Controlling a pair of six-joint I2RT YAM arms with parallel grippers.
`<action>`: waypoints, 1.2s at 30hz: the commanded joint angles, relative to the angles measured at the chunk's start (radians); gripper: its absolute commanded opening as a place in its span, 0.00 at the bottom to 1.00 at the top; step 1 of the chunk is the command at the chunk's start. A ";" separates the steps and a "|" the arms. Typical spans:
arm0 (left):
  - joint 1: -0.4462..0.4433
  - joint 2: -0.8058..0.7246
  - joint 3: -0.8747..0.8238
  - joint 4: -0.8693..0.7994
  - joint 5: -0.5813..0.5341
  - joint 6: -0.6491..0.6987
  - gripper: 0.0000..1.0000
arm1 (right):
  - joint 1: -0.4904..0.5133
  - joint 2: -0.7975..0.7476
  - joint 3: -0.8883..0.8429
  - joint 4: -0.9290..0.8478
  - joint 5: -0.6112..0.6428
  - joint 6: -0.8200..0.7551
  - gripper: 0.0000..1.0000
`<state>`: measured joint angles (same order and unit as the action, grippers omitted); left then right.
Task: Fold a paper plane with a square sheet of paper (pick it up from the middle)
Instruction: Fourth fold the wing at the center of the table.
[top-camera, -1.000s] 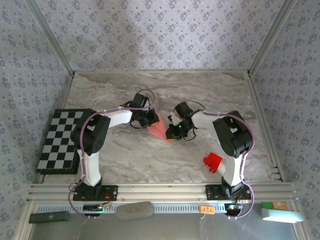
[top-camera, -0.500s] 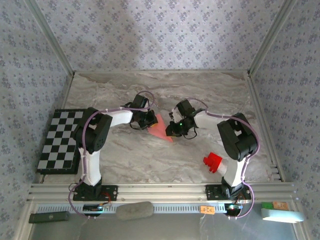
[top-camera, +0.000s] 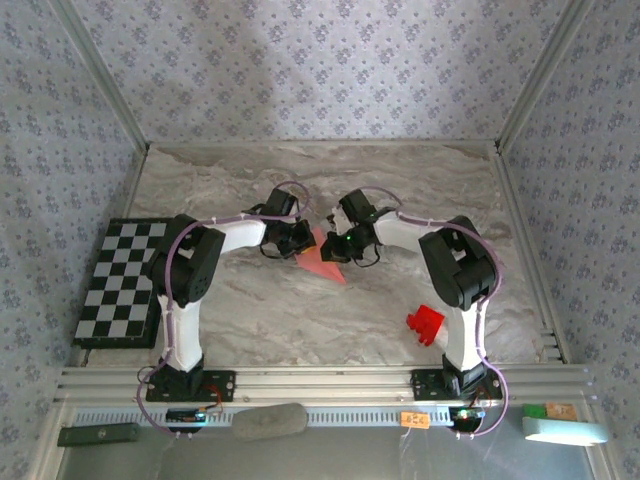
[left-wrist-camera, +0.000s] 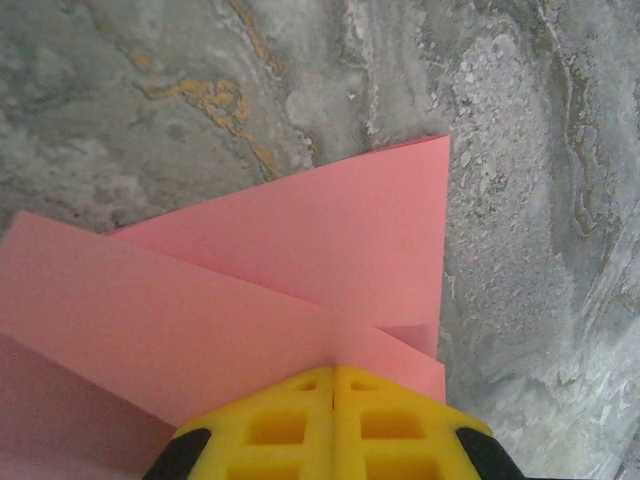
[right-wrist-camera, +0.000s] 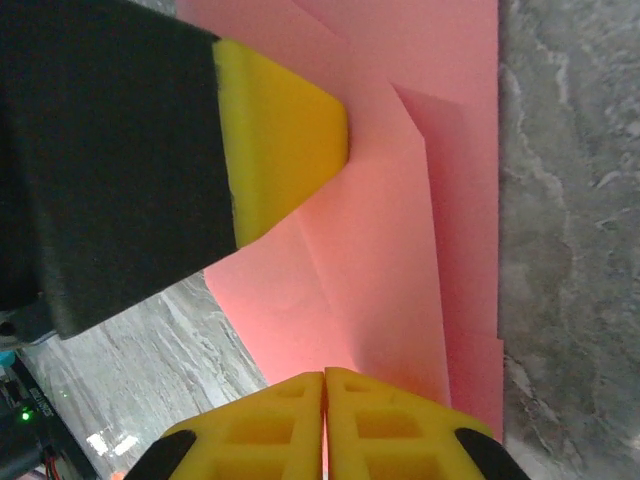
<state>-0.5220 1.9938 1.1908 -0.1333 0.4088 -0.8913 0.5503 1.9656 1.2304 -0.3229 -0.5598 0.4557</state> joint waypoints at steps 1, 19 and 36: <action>-0.001 0.048 -0.001 -0.113 -0.069 0.004 0.03 | 0.004 0.031 0.019 -0.070 0.021 -0.007 0.10; -0.001 0.072 0.005 -0.177 -0.113 0.008 0.02 | -0.026 -0.080 -0.176 -0.120 0.028 -0.031 0.10; -0.001 0.060 0.016 -0.138 -0.085 0.033 0.01 | -0.063 -0.225 -0.393 -0.080 0.097 -0.017 0.11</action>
<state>-0.5266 1.9995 1.2171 -0.1833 0.3939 -0.8810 0.4969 1.7439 0.8757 -0.2817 -0.5438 0.4488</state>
